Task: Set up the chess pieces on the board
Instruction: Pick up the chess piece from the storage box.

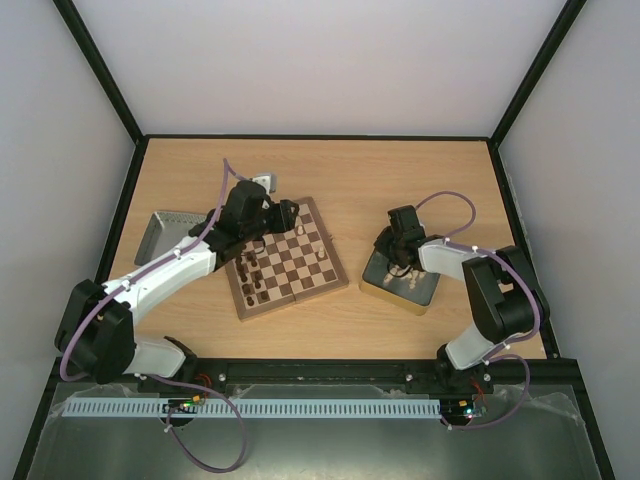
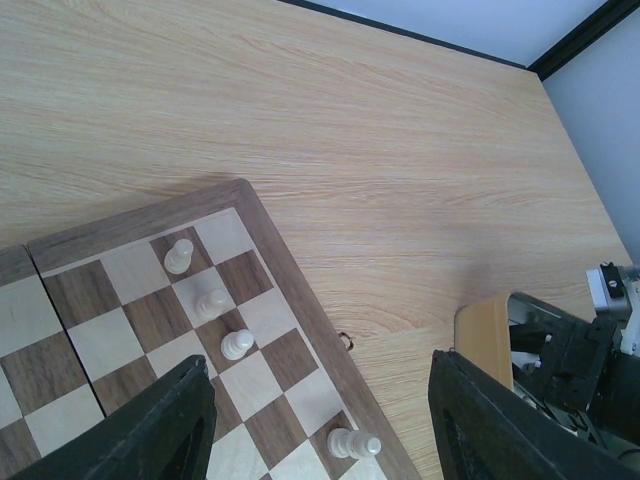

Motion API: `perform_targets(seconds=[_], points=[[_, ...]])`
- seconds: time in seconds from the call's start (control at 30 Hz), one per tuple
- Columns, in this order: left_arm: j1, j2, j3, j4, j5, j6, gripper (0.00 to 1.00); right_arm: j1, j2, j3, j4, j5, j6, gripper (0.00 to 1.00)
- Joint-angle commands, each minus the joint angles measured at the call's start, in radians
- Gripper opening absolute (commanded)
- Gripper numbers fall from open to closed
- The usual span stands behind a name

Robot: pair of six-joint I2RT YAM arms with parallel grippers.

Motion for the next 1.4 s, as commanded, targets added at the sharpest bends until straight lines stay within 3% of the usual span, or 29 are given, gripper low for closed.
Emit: perform_targets(seconds=[0.0, 0.27, 0.47, 0.87, 1.03, 1.17, 1.37], points=[[0.005, 0.009, -0.014, 0.017, 0.013, 0.008, 0.60, -0.004, 0.010, 0.009, -0.059, 0.040, -0.027, 0.20], [0.006, 0.023, -0.006, 0.022, 0.022, 0.003, 0.61, -0.004, -0.044, 0.008, -0.183, 0.105, -0.111, 0.17], [0.005, 0.030, -0.001, 0.024, 0.028, -0.002, 0.61, -0.003, 0.002, 0.060, -0.256, 0.109, -0.210, 0.28], [0.006, 0.036, 0.000, 0.026, 0.032, -0.008, 0.60, -0.001, 0.063, 0.096, -0.278, 0.189, -0.259, 0.29], [0.006, 0.039, 0.000, 0.026, 0.034, -0.008, 0.61, 0.000, 0.087, 0.115, -0.269, 0.193, -0.264, 0.22], [0.005, 0.035, -0.003, 0.023, 0.034, -0.007, 0.61, 0.000, 0.072, 0.106, -0.264, 0.162, -0.278, 0.11], [0.007, 0.025, -0.003, 0.028, 0.040, -0.011, 0.61, -0.001, -0.062, 0.057, -0.206, 0.137, -0.289, 0.11]])
